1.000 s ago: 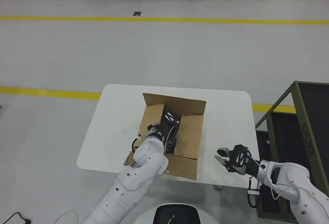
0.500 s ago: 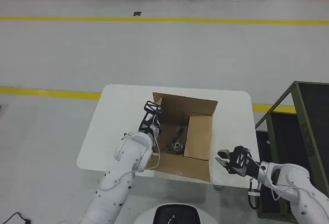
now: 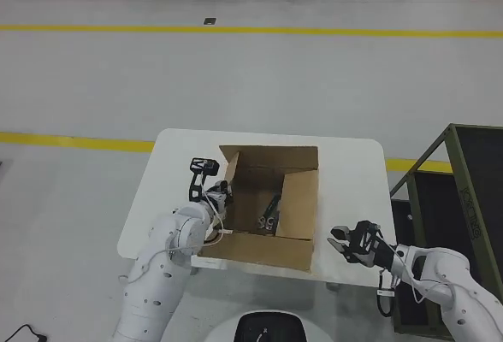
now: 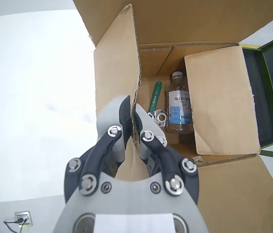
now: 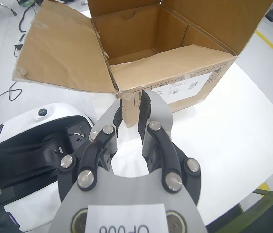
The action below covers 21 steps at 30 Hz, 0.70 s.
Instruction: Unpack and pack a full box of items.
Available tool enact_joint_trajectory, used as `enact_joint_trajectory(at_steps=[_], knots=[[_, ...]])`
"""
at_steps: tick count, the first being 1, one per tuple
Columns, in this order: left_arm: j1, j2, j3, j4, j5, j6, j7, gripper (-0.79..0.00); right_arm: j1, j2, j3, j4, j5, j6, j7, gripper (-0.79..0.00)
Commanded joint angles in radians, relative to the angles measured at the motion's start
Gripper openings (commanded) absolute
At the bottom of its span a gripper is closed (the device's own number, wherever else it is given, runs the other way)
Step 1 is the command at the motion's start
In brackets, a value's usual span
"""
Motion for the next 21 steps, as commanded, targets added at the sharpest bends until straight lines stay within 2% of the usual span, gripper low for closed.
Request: enact_joint_trajectory(at_steps=[1, 6, 10, 21], knots=[[0.001, 0.003, 0.001, -0.013, 0.022, -0.005, 0.001, -0.785, 0.003, -0.001, -0.004, 0.005, -0.002, -0.001, -0.001, -0.6], [0.001, 0.006, -0.001, -0.022, -0.015, -0.021, 0.0, -0.785, 0.008, -0.003, -0.008, 0.014, 0.0, -0.004, -0.005, -0.597], [-0.014, 0.012, 0.02, -0.021, 0.046, -0.069, -0.01, -0.785, 0.014, -0.004, -0.009, 0.017, -0.001, -0.002, -0.009, -0.597], [-0.005, 0.012, 0.018, -0.02, 0.03, -0.059, 0.003, -0.785, 0.022, -0.007, -0.013, 0.024, -0.007, -0.003, -0.021, -0.591]])
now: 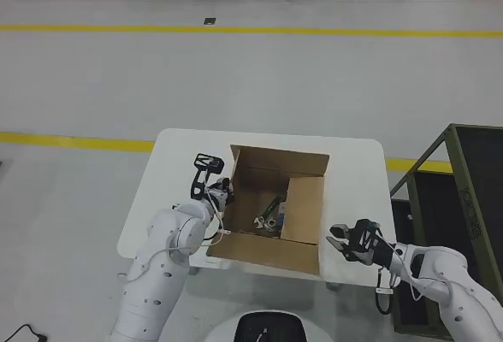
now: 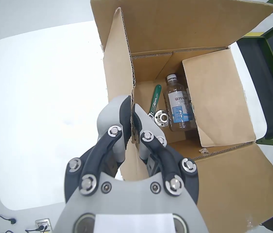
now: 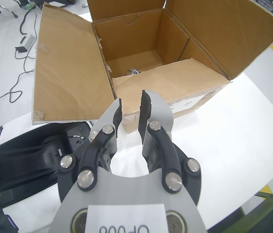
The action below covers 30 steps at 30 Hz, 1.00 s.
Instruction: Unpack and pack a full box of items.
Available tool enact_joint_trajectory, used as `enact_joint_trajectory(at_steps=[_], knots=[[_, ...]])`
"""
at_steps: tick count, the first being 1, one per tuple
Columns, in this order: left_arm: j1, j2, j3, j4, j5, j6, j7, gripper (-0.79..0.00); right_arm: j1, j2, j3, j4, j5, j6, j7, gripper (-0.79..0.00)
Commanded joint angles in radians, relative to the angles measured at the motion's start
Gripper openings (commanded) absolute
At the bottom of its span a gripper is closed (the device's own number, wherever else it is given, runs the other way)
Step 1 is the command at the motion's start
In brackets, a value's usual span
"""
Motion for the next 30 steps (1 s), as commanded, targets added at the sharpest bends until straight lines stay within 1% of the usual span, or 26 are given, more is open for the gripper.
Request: enact_joint_trajectory(at_steps=[1, 3, 6, 8, 10, 13, 17, 24, 26, 30], knots=[[0.012, -0.001, -0.004, -0.001, -0.031, 0.018, 0.02, -0.785, 0.002, 0.0, -0.001, 0.001, -0.001, -0.001, 0.001, -0.594], [0.012, 0.0, -0.015, 0.0, -0.035, 0.04, 0.032, -0.785, 0.003, 0.0, -0.005, 0.005, -0.003, -0.01, 0.015, -0.603], [0.011, -0.002, -0.061, -0.001, -0.142, 0.098, 0.055, -0.785, 0.006, -0.001, -0.007, 0.006, 0.0, -0.012, 0.019, -0.6], [0.008, 0.001, -0.09, -0.001, -0.186, 0.107, 0.058, -0.785, 0.007, -0.001, -0.007, 0.007, 0.0, -0.014, 0.021, -0.594], [0.004, 0.002, -0.126, 0.009, -0.288, 0.101, 0.039, -0.785, 0.006, -0.001, -0.006, 0.008, 0.0, -0.016, 0.021, -0.591], [-0.005, 0.006, -0.17, 0.044, -0.386, 0.096, 0.018, -0.785, 0.006, -0.002, -0.006, 0.008, 0.001, -0.016, 0.022, -0.594], [-0.011, 0.006, -0.218, 0.107, -0.56, 0.118, -0.002, -0.785, 0.011, -0.003, -0.01, 0.008, 0.001, -0.018, 0.023, -0.588], [-0.018, 0.011, -0.26, 0.207, -0.762, 0.133, -0.046, -0.785, 0.021, -0.005, -0.017, 0.013, 0.002, -0.021, 0.024, -0.588], [-0.024, 0.015, -0.265, 0.231, -0.772, 0.141, -0.048, -0.785, 0.025, -0.006, -0.019, 0.011, 0.002, -0.023, 0.025, -0.588], [-0.03, 0.023, -0.259, 0.238, -0.733, 0.148, -0.034, -0.785, 0.029, -0.006, -0.019, 0.01, 0.004, -0.025, 0.024, -0.585]])
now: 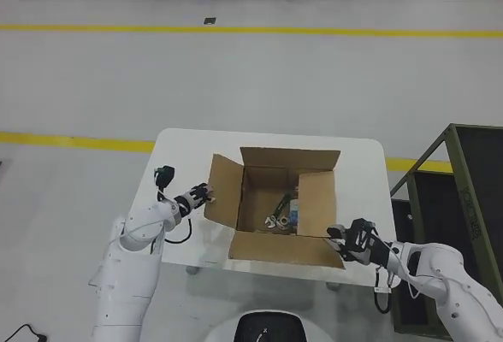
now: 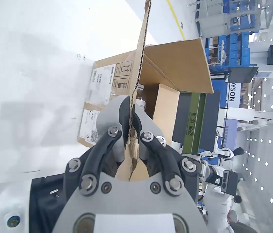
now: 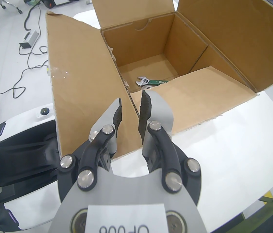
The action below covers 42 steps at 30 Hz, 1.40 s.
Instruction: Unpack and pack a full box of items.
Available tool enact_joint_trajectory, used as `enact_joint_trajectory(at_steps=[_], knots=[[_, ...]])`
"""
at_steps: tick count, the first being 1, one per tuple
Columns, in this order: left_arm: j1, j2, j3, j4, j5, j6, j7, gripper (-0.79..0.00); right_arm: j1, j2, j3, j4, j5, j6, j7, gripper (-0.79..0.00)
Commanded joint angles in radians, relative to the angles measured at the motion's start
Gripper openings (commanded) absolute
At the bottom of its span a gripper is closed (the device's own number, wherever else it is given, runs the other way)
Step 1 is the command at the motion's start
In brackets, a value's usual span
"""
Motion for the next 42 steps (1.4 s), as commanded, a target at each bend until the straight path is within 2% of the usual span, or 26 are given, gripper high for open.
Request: enact_joint_trajectory(at_steps=[1, 16, 17, 18, 19, 27, 42], knots=[[-0.002, 0.005, 0.008, -0.003, 0.04, 0.004, 0.005, -0.785, 0.0, 0.0, 0.001, 0.001, 0.001, 0.0, -0.001, -0.585], [-0.018, 0.029, 0.045, 0.021, 0.114, 0.034, -0.01, -0.785, -0.002, -0.001, 0.014, -0.003, 0.007, 0.003, -0.01, -0.576], [-0.018, 0.031, 0.05, 0.021, 0.129, 0.043, -0.008, -0.56, -0.002, -0.001, 0.015, -0.003, 0.007, 0.003, -0.01, -0.576], [-0.019, 0.032, 0.055, 0.02, 0.138, 0.048, -0.012, -0.117, -0.003, -0.001, 0.016, -0.003, 0.007, 0.003, -0.01, -0.576], [-0.02, 0.034, 0.058, 0.019, 0.146, 0.054, -0.013, 0.0, -0.003, 0.0, 0.018, -0.003, 0.006, 0.006, -0.01, -0.57], [-0.018, 0.046, 0.103, -0.014, 0.28, 0.075, -0.004, 0.0, -0.019, 0.006, 0.072, 0.005, -0.002, 0.029, -0.02, -0.57], [-0.023, 0.066, 0.22, -0.06, 0.67, 0.147, -0.026, 0.0, -0.062, 0.019, 0.184, 0.06, -0.026, 0.062, -0.012, -0.576]])
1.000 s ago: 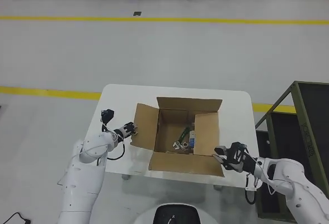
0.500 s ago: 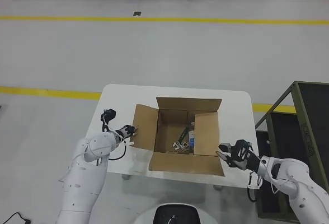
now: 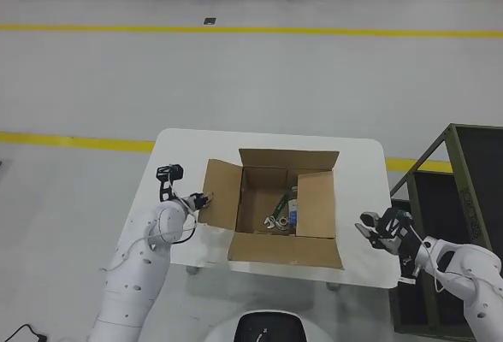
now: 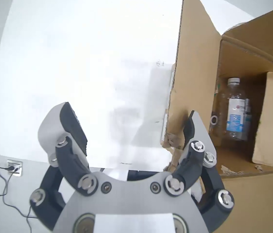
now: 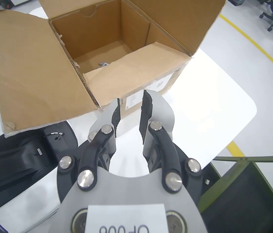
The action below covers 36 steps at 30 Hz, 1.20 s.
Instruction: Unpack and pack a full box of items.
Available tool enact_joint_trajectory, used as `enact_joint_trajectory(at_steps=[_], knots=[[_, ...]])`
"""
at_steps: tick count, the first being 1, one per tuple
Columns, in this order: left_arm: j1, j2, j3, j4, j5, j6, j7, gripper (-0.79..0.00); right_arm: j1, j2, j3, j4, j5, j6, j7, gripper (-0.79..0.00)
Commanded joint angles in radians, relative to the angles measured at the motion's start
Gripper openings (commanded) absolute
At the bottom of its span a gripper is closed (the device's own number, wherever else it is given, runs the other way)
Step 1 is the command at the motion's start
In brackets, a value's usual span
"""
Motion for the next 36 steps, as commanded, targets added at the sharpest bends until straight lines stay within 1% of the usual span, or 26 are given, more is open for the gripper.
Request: enact_joint_trajectory(at_steps=[1, 4, 10, 14, 17, 24, 27, 32, 36], knots=[[-0.002, 0.001, 0.014, 0.0, 0.044, 0.009, -0.011, 0.0, -0.004, 0.0, 0.006, 0.007, 0.003, 0.002, 0.0, -0.582], [-0.003, 0.002, 0.025, 0.003, 0.073, 0.019, -0.023, 0.0, -0.008, 0.0, 0.009, 0.01, 0.003, 0.004, 0.005, -0.582], [0.0, 0.001, 0.033, 0.003, 0.077, 0.021, -0.022, 0.0, -0.004, -0.002, 0.002, 0.031, 0.0, 0.015, 0.008, -0.591], [0.009, 0.0, 0.0, -0.031, -0.022, 0.001, 0.001, 0.0, 0.01, -0.007, -0.025, 0.067, 0.014, 0.017, -0.005, -0.625], [0.022, 0.005, -0.027, -0.078, -0.05, -0.045, 0.044, 0.0, 0.036, -0.015, -0.063, 0.109, 0.027, 0.016, -0.025, -0.668], [0.051, 0.013, -0.072, -0.161, -0.115, -0.093, 0.077, 0.0, 0.097, -0.036, -0.152, 0.207, 0.026, 0.036, -0.058, -0.714], [0.061, 0.015, -0.084, -0.186, -0.159, -0.123, 0.088, 0.0, 0.121, -0.047, -0.189, 0.257, 0.052, 0.04, -0.075, -0.779], [0.071, 0.02, -0.103, -0.219, -0.225, -0.179, 0.096, 0.0, 0.17, -0.068, -0.252, 0.331, 0.093, 0.038, -0.101, -0.785], [0.079, 0.023, -0.117, -0.251, -0.306, -0.229, 0.096, 0.0, 0.215, -0.085, -0.308, 0.376, 0.091, 0.028, -0.11, -0.785]])
